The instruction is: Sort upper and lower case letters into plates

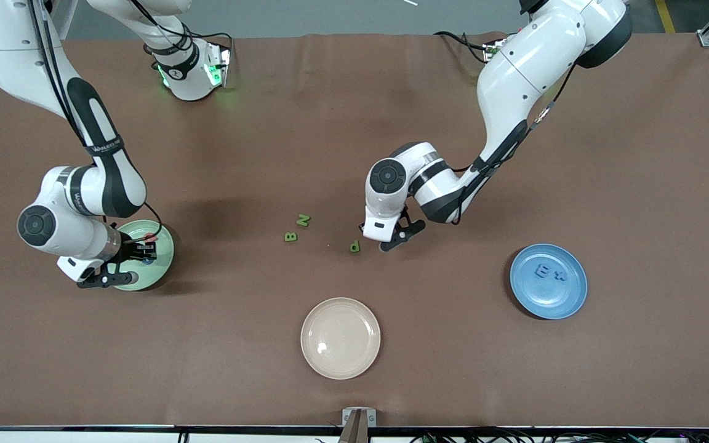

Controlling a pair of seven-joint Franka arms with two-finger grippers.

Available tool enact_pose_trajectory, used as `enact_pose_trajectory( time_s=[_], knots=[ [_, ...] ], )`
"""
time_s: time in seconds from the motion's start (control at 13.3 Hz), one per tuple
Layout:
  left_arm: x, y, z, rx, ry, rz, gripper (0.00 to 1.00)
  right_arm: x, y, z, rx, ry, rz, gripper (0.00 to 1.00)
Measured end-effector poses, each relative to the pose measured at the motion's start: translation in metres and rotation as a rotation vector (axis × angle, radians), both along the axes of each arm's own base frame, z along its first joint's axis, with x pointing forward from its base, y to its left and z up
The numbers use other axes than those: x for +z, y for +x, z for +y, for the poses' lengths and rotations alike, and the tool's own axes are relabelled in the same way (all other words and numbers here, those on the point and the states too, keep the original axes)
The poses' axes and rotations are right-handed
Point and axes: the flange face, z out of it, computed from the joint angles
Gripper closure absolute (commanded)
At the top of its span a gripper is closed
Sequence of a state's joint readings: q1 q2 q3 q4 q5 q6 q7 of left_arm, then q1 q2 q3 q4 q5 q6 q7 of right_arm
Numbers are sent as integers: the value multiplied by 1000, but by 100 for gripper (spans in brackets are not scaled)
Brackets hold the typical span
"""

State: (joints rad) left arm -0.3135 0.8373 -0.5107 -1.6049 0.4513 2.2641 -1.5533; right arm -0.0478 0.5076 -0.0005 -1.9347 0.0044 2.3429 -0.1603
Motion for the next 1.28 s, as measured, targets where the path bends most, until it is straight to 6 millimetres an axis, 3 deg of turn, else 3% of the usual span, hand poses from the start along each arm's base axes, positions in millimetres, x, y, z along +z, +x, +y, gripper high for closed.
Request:
enact_pose_trajectory(
  time_s=[0.3, 0.45, 0.53, 0.6, 0.68, 0.83, 0.98, 1.13, 1.28],
  knots=[
    [0, -9, -8, 17, 8, 3, 99, -27, -6, 1, 4, 2, 21, 81],
    [0, -8, -8, 18, 8, 3, 100, -32, -8, 1, 4, 2, 20, 74],
    [1, -5, -5, 24, 10, 2, 100, -32, -8, 1, 3, 3, 20, 61],
    [5, 0, -1, 34, 17, 0, 100, -32, -8, 1, 3, 3, 20, 22],
    [10, 9, 8, 51, 30, -4, 100, -32, -8, 1, 3, 3, 20, 0],
    [28, 42, 48, 115, 58, -22, 100, -32, -8, 2, 3, 3, 23, 0],
    [43, 83, 108, 153, 80, -25, 100, -26, -8, 3, 4, 5, 45, 1],
    [52, 113, 166, 143, 90, -17, 99, 12, -4, 10, -9, 8, 67, 1],
    [55, 133, 219, 96, 114, 0, 99, 71, -3, 40, -65, -5, 85, 0]
  ],
)
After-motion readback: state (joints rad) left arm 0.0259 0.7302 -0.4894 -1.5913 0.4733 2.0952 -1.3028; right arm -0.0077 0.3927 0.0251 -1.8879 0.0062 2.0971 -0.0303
